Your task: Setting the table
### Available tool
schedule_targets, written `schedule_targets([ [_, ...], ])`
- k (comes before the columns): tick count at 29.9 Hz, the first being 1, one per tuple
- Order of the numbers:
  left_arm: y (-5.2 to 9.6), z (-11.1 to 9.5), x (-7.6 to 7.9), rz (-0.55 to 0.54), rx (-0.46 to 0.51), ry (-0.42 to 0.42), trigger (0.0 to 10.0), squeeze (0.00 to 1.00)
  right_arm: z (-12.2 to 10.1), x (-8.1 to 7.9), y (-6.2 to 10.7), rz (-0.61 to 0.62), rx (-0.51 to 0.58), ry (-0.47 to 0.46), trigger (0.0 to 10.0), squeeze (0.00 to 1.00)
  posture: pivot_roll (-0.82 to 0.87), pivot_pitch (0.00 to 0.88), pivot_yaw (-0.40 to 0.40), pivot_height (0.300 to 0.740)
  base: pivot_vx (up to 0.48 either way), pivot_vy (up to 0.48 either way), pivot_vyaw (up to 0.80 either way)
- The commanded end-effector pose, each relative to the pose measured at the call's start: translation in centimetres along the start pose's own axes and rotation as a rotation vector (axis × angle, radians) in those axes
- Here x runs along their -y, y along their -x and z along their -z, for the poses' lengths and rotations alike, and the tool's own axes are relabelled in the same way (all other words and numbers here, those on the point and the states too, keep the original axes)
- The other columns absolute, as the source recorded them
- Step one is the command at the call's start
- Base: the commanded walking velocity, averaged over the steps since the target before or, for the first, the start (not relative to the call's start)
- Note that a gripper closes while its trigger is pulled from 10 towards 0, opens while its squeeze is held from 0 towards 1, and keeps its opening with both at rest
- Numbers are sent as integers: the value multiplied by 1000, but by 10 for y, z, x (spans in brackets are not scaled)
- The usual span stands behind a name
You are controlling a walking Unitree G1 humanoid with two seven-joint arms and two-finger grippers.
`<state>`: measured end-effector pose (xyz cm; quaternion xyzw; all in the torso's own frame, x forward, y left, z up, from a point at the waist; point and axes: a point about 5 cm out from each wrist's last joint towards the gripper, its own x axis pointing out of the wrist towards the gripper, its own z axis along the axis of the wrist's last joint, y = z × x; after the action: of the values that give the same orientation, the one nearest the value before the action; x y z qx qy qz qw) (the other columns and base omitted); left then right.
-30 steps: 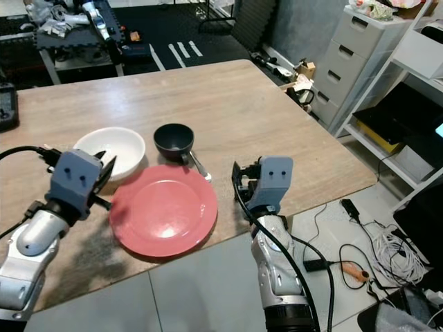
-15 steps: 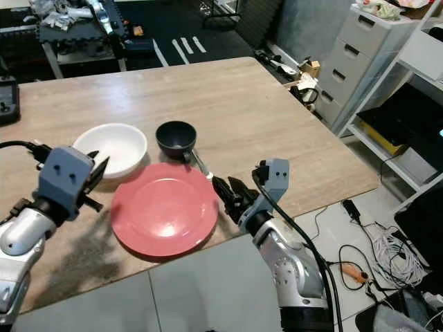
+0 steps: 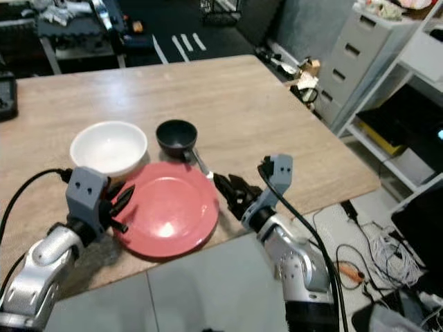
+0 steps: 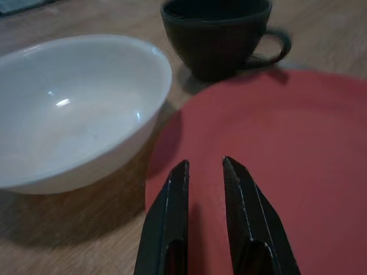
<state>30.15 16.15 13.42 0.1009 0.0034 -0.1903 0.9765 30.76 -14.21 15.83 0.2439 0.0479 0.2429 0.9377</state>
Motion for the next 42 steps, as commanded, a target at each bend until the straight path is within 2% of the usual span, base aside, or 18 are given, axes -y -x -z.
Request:
schedule_targets([
  [1,0,6,-6,-3,-17,-19,10000,0,-2,1,0,9,12,-31,10000,0,29,112,-7,740,0,0,0],
  [5,-8,6,-12,20,-23,-9,10000,0,-5,-1,-2,-9,38,-95,10000,0,29,126,-13,740,0,0,0],
  [7,-8,12,-9,73,-51,5,10000,0,-2,-2,-3,-1,34,-100,10000,0,27,130,-5,740,0,0,0],
  [8,-3,25,-5,126,-100,11,10000,0,-1,-2,-2,7,34,-100,10000,0,22,130,-1,740,0,0,0],
  [10,0,30,-3,144,-119,11,10000,0,-1,-2,-2,10,36,-104,10000,0,19,130,0,740,0,0,0],
  [12,12,53,3,190,-196,50,10000,0,1,-1,-1,19,34,-113,10000,0,19,135,0,740,0,0,0],
  [13,20,64,4,188,-234,59,10000,0,2,-1,0,24,28,-116,10000,0,18,134,-1,740,0,0,0],
  [14,20,64,4,188,-234,59,10000,0,2,-1,0,24,28,-116,10000,0,18,134,-1,740,0,0,0],
  [16,33,80,4,161,-282,69,10000,0,6,0,1,35,14,-124,10000,0,18,132,-4,740,0,0,0],
  [19,38,82,2,130,-283,68,10000,0,6,3,2,42,12,-154,10000,0,28,132,-14,740,0,0,0],
  [23,34,80,0,114,-264,66,10000,0,-3,4,2,29,20,-188,10000,0,25,119,-16,740,0,0,0],
  [25,32,79,1,114,-256,57,10000,0,-6,4,4,19,-14,-169,10000,0,23,115,-15,740,0,0,0],
  [26,30,77,2,112,-247,45,10000,0,-9,3,10,-4,-69,-137,10000,0,19,111,-13,740,0,0,0],
  [32,29,75,2,113,-229,32,10000,0,-11,-5,25,-110,-154,-182,10000,0,6,107,-10,740,0,0,0],
  [34,29,75,1,112,-226,27,10000,0,-8,-10,30,-152,-218,-124,10000,0,3,104,-16,740,0,0,0],
  [37,28,75,1,105,-222,25,10000,0,1,-12,31,-169,-281,-113,10000,0,8,104,-21,740,0,0,0],
  [41,28,74,-1,86,-215,25,10000,0,18,-13,27,-158,-329,-156,10000,0,15,106,-24,740,0,0,0],
  [42,30,75,-2,81,-215,24,10000,0,28,-13,23,-124,-338,-182,10000,0,21,107,-22,740,0,0,0],
])
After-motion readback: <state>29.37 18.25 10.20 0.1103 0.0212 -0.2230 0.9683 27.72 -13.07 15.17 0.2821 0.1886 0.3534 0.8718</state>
